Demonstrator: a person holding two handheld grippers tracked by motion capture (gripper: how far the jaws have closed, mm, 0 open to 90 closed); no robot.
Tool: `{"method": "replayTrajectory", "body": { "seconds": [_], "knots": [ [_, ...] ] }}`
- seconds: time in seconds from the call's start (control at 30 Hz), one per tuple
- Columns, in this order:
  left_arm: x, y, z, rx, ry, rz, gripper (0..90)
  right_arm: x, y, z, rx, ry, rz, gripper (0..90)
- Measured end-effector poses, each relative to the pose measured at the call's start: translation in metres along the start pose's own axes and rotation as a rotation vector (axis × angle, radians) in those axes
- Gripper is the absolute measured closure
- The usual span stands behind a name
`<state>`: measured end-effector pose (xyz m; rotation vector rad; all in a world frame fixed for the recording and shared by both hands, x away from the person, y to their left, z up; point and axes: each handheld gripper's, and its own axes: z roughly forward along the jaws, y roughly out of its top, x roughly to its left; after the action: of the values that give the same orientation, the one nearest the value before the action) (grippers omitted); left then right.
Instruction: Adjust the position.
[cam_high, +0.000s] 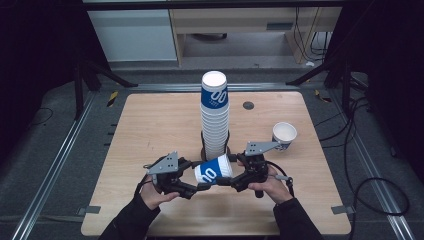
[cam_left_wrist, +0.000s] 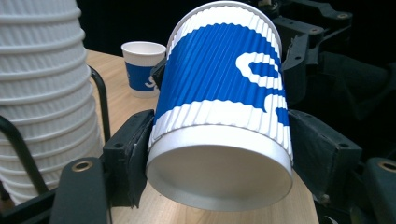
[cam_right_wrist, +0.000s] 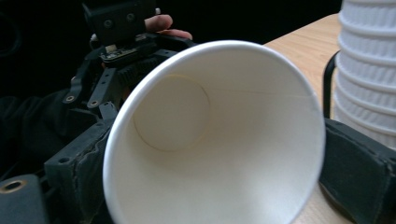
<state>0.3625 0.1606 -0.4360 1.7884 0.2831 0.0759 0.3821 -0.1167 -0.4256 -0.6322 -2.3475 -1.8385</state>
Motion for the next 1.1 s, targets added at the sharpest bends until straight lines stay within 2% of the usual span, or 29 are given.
{"method": "replayTrajectory", "body": {
  "seconds": [0.1,0.37,0.7,1.1],
  "knots": [
    [0.0002,-0.0009,0.0009,0.007,-0.008,-0.001,26.6,-0.0017,-0.0014,0.0007,-0.003,0.026,0.012,8.8],
    [0.0020,-0.0023,0.0009,0.013,-0.020,-0.007,26.6,-0.0029,-0.0026,0.0000,0.002,0.040,0.006,11.0],
    [0.0051,-0.0035,-0.0003,0.016,-0.029,-0.022,25.0,-0.0001,-0.0015,-0.0004,0.009,0.030,-0.025,13.8],
    [0.0074,-0.0027,-0.0037,0.008,-0.012,-0.038,21.4,0.0021,0.0014,-0.0047,0.001,0.014,-0.046,16.3]
  ]
}}
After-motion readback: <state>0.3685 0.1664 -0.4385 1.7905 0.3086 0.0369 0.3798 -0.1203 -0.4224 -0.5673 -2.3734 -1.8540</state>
